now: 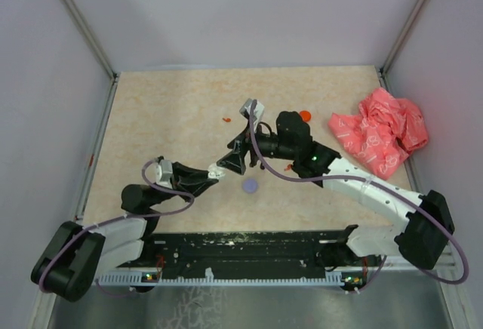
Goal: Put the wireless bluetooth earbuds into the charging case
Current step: Close the charging case.
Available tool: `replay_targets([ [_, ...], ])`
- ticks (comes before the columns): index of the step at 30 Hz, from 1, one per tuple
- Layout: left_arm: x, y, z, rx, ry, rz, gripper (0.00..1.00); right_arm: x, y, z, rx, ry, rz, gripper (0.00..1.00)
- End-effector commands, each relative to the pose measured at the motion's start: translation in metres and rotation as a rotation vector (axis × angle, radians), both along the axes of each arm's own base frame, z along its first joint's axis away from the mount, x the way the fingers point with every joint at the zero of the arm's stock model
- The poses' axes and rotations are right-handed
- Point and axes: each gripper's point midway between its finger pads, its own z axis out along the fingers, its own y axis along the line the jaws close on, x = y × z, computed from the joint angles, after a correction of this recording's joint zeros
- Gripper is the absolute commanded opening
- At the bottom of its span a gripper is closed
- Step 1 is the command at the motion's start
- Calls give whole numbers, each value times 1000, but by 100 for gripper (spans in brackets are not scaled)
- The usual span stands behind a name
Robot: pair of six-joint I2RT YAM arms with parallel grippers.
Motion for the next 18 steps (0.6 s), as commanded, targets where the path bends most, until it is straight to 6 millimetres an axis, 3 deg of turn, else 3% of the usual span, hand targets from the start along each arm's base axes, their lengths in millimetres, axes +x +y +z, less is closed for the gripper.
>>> replay_targets([
  [1,-12,-4,15,-11,-76,-81,0,-24,13,19,73,57,193,76],
  [9,-17,-6,26,-52,-117,-119,0,-23,26,-15,9,162,249,78],
  [18,-15,-5,26,-58,-111,-110,0,-40,24,-19,19,193,365,74],
])
